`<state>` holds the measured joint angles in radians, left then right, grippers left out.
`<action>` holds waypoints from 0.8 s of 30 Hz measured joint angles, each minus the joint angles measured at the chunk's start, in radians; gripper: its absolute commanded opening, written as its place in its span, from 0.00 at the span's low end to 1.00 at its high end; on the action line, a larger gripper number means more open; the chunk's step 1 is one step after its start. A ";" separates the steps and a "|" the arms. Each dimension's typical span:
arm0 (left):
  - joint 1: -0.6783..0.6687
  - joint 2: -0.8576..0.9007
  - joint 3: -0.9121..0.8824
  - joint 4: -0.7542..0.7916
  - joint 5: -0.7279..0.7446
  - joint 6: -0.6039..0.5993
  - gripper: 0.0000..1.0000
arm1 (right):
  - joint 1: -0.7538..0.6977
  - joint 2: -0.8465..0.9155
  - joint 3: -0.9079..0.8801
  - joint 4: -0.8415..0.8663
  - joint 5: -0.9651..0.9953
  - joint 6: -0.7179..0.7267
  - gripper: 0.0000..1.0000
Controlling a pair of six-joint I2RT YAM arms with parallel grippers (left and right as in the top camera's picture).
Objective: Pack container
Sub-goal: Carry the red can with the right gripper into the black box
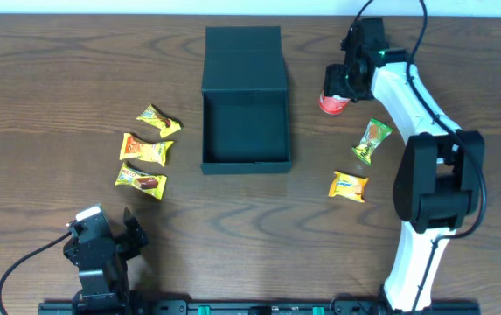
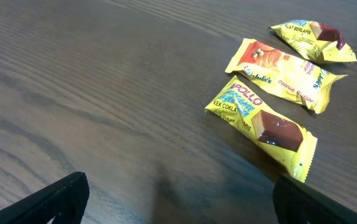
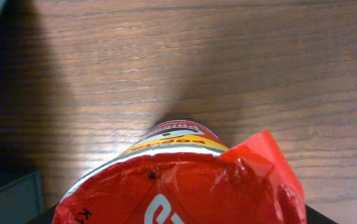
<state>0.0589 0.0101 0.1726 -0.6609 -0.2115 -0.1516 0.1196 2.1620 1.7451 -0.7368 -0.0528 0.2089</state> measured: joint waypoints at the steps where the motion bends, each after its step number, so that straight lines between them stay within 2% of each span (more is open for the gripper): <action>1: 0.000 0.000 0.000 0.000 0.000 0.000 0.95 | 0.006 -0.004 0.013 -0.014 -0.002 0.000 0.45; 5: 0.000 0.000 0.000 0.000 0.000 0.000 0.96 | 0.037 -0.062 0.050 -0.062 -0.057 -0.018 0.44; 12: 0.000 0.000 0.000 0.000 0.010 0.000 0.95 | 0.101 -0.310 0.085 -0.103 -0.354 -0.108 0.43; 15: 0.000 0.000 0.000 0.000 0.018 0.000 0.95 | 0.134 -0.383 0.100 -0.142 -0.520 -0.158 0.37; 18: 0.000 0.000 0.000 0.000 0.022 0.000 0.95 | 0.155 -0.402 0.103 -0.203 -0.700 -0.225 0.36; 20: 0.000 0.000 0.000 0.000 0.023 0.000 0.95 | 0.162 -0.397 0.085 -0.211 -0.788 -0.262 0.40; 24: 0.000 0.000 0.000 0.000 0.025 0.000 0.96 | 0.165 -0.391 0.014 -0.213 -0.865 -0.302 0.41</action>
<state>0.0589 0.0101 0.1722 -0.6613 -0.1864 -0.1520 0.2844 1.7710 1.7596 -0.9501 -0.9176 -0.0929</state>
